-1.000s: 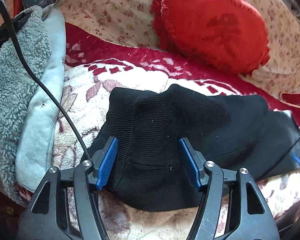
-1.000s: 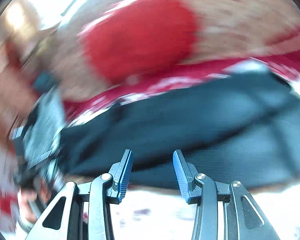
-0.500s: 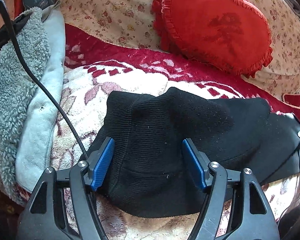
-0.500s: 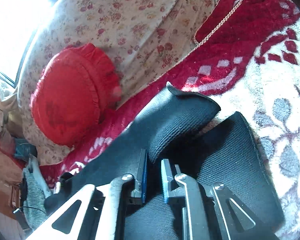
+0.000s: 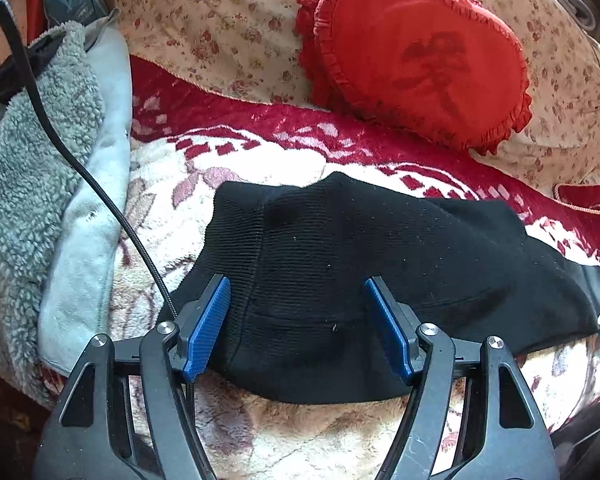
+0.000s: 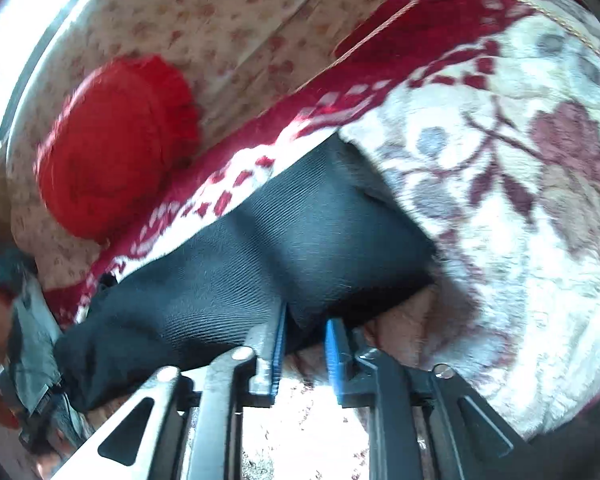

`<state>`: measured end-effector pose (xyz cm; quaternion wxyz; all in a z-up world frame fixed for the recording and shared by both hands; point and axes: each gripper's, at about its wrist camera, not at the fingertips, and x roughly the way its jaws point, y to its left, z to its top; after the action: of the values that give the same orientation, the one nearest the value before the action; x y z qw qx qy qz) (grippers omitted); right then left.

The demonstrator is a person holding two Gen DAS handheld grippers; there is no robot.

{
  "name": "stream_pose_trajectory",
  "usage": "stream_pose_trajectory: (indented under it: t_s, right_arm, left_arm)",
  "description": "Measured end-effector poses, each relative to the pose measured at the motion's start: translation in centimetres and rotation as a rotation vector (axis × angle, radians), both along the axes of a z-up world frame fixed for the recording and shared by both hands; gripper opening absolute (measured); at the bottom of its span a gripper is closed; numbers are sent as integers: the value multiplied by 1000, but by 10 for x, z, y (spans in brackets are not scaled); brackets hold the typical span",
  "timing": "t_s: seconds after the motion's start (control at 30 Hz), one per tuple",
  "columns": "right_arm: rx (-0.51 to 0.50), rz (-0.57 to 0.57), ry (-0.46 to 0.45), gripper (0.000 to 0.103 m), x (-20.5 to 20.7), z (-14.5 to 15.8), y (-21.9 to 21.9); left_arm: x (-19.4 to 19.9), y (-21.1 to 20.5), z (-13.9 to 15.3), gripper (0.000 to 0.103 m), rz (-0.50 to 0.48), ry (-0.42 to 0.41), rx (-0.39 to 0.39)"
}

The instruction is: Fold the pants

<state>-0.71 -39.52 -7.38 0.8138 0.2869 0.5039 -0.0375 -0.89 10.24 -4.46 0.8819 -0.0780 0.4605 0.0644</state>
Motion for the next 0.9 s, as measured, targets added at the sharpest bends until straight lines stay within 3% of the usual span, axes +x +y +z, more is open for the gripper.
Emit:
stream_pose_trajectory:
  t_s: [0.13, 0.27, 0.37, 0.63, 0.77, 0.83, 0.9]
  right_arm:
    - [-126, 1, -39, 21, -11, 30, -2]
    - [-143, 65, -134, 21, -14, 61, 16]
    - [-124, 195, -196, 21, -3, 74, 50]
    - [-75, 559, -190, 21, 47, 40, 174]
    - [-123, 641, -93, 22, 61, -3, 213]
    - [-152, 643, -112, 22, 62, 1, 218]
    - [-113, 665, -114, 22, 65, 11, 222]
  left_arm:
    - [-1, 7, 7, 69, 18, -20, -1]
    - [-5, 14, 12, 69, 44, -44, 19]
    - [-6, 21, 13, 69, 60, -54, 7]
    - [12, 26, -4, 69, 66, -18, 42]
    - [34, 33, -20, 70, 68, 20, 28]
    - [39, 37, -22, 71, 68, 24, 3]
    - [41, 39, -20, 71, 66, 16, -9]
